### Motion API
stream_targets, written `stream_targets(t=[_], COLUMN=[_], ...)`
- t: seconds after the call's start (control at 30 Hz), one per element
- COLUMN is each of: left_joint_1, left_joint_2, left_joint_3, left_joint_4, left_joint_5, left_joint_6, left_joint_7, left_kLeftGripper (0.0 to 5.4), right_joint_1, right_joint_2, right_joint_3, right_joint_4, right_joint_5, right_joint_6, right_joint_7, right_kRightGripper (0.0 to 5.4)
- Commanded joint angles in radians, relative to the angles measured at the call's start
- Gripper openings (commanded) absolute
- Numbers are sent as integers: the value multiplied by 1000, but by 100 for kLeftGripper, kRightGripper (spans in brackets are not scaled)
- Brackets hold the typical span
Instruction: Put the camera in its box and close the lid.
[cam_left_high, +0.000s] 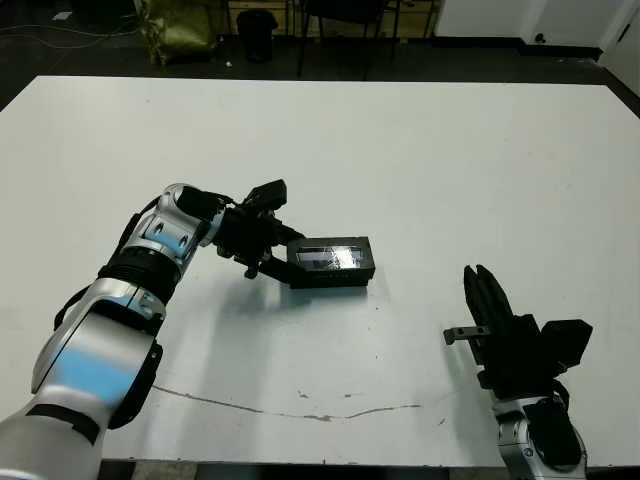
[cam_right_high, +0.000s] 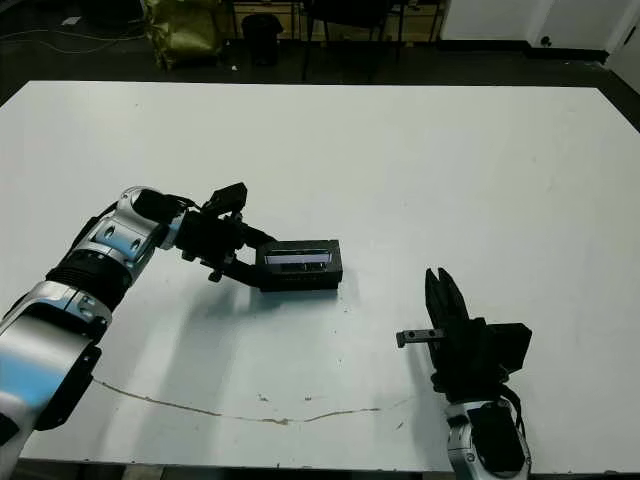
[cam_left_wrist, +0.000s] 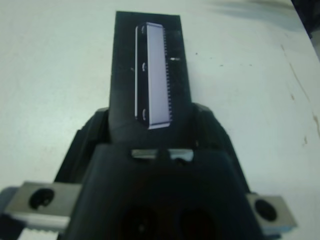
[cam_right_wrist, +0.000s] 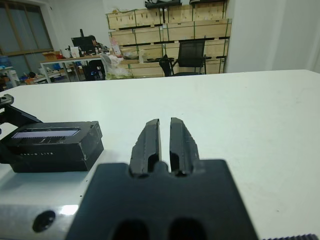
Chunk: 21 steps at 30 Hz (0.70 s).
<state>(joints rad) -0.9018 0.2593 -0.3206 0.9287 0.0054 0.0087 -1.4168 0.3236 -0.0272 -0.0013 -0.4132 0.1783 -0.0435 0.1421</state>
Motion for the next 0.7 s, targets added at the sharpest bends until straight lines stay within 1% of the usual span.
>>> stream_targets(t=[0.03, 0.07, 0.17, 0.23, 0.3, 0.4, 0.47, 0.5, 0.6, 0.7], left_joint_1=[-10, -11, -10, -9, -8, -3, 3, 6, 14, 16], left_joint_2=[19, 19, 19, 18, 17, 14, 12, 12, 12, 13], left_joint_3=[-1, -3, -7, -8, -10, -8, -6, -6, -14, -25], left_joint_4=[22, 22, 22, 25, 29, 36, 38, 38, 37, 39], left_joint_5=[27, 29, 35, 37, 38, 33, 31, 31, 40, 52], left_joint_6=[3, 2, 0, -2, -2, 2, -8, -13, -17, 6], left_joint_7=[7, 7, 10, 5, 3, 3, 5, 6, 12, 12], left_kLeftGripper=[246, 246, 246, 246, 246, 246, 246, 246, 246, 246], right_joint_1=[15, 13, 11, 8, 6, 6, 7, 7, 9, 2], right_joint_2=[-5, -3, -6, -5, -9, -11, -11, -10, -8, -11], right_joint_3=[0, -1, -1, -4, -5, -5, -5, -6, -4, -8], right_joint_4=[-9, -3, 3, 16, 25, 23, 24, 25, 17, 43], right_joint_5=[8, 16, -2, 3, -7, -14, -13, -4, -12, 4], right_joint_6=[28, 18, 16, 1, -8, 3, -3, -4, 5, -36], right_joint_7=[-3, 3, -4, 4, 3, -4, 0, 5, -5, 18], right_kRightGripper=[0, 0, 0, 0, 0, 0, 0, 0, 0, 0])
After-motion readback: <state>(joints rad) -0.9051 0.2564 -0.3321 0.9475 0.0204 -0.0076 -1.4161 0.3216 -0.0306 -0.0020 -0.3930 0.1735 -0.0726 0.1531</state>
